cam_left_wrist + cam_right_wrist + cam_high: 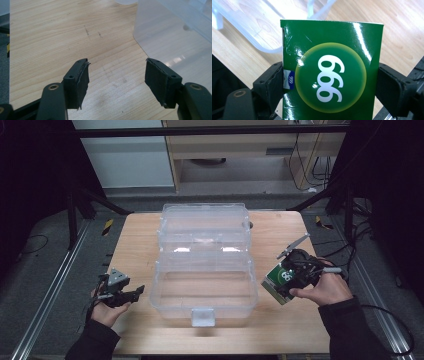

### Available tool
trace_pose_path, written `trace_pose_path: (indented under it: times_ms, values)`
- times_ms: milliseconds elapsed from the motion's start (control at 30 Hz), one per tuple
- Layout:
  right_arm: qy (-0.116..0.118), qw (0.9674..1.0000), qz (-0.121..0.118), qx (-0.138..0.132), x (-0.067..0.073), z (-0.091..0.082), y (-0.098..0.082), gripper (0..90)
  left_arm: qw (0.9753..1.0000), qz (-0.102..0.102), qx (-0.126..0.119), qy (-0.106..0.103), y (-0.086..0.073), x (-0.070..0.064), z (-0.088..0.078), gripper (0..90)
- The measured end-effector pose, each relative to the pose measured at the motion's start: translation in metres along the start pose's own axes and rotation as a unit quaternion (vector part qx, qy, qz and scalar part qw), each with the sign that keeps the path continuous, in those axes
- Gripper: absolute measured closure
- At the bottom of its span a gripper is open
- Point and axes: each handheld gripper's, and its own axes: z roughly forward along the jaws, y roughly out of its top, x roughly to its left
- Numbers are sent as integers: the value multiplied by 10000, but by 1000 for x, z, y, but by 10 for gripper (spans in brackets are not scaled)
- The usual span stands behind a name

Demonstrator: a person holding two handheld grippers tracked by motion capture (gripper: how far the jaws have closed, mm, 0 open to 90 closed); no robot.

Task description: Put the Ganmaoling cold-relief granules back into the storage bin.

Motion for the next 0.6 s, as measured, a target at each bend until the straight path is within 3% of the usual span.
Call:
trace_pose_path:
  times_ms: [300,433,600]
  values:
    - [208,9981,-561,-141,4,-11,25,174,10000,2,11,2,0,1,0,348]
    - [378,9939,-979,-343,7,-12,35,174,10000,6,17,0,0,0,0,348]
    - [517,9900,-1262,-364,11,-9,46,175,10000,12,24,-19,0,0,1,347]
